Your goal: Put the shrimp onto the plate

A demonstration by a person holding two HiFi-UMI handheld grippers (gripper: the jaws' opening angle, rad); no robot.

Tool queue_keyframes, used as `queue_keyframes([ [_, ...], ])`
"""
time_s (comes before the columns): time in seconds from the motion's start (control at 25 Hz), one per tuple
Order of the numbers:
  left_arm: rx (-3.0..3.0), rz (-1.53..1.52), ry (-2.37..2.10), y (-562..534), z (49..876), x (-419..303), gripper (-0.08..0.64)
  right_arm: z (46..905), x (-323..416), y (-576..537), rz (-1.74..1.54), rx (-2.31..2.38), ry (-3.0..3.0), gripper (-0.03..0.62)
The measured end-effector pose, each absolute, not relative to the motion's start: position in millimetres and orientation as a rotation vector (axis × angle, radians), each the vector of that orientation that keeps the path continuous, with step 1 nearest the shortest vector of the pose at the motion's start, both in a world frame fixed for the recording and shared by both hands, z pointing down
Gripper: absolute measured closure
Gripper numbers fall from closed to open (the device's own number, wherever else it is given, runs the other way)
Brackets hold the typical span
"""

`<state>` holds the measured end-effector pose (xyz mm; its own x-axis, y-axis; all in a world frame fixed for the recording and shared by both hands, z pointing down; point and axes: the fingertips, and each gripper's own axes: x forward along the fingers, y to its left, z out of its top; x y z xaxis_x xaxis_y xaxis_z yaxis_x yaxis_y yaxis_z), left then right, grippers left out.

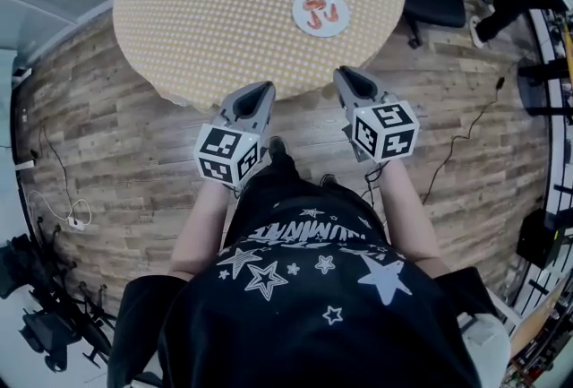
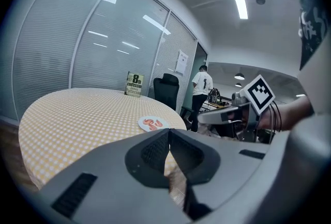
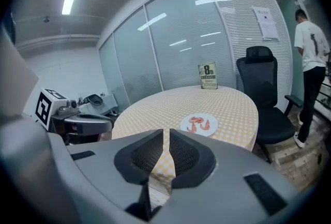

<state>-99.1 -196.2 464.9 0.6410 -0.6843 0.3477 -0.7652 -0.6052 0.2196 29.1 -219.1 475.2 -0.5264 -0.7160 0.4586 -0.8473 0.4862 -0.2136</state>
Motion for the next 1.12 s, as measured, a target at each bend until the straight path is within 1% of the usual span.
queue_keyframes([
  [0.28, 2.503, 0.310, -1.212, -153, 454, -67, 0.552, 466, 64, -180, 0.618, 1.331, -2.489, 0.545],
  [0.68, 2.556, 0.273, -1.267, -104, 427, -19, 0.552, 439, 120, -132, 0.541, 1.376, -2.545, 0.546],
  [1.12, 2.542, 0.217, -1.404, -45, 411, 15, 0.552, 429, 153, -77, 0.480, 1.259, -2.618, 0.548],
])
